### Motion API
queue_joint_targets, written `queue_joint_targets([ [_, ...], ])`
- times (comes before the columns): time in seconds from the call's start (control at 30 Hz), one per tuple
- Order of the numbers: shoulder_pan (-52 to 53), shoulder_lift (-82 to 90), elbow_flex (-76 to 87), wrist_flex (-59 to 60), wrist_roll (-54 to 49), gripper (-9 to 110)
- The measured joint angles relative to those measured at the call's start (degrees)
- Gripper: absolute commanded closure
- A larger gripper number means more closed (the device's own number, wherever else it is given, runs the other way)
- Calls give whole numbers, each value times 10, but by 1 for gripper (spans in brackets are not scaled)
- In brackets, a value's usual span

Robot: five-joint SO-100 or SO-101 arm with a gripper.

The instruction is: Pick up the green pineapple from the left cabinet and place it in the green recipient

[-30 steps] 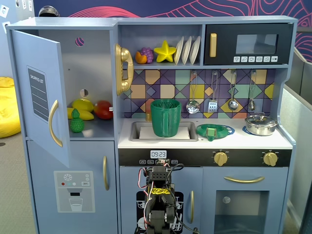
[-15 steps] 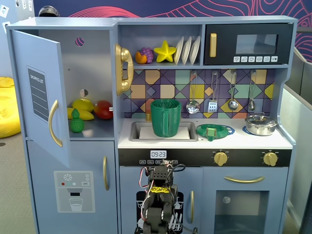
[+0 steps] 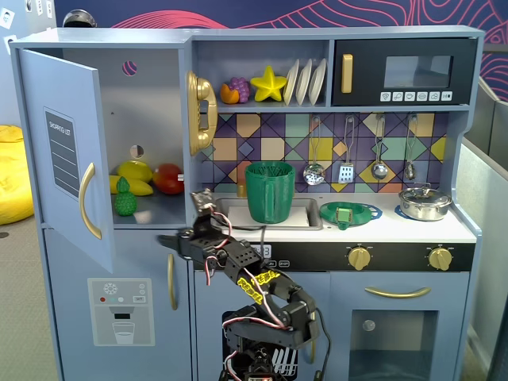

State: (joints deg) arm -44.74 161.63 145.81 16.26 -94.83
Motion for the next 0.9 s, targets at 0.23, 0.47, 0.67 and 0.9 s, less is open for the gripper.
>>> queue_joint_targets([
  [0.23, -20, -62, -6, -99, -12, 69],
  [0.47, 2, -183, -38, -224, 25, 69],
  [0.67, 18, -288, -89, -302, 29, 69],
  [0.9, 18, -395, -155, -356, 25, 69],
])
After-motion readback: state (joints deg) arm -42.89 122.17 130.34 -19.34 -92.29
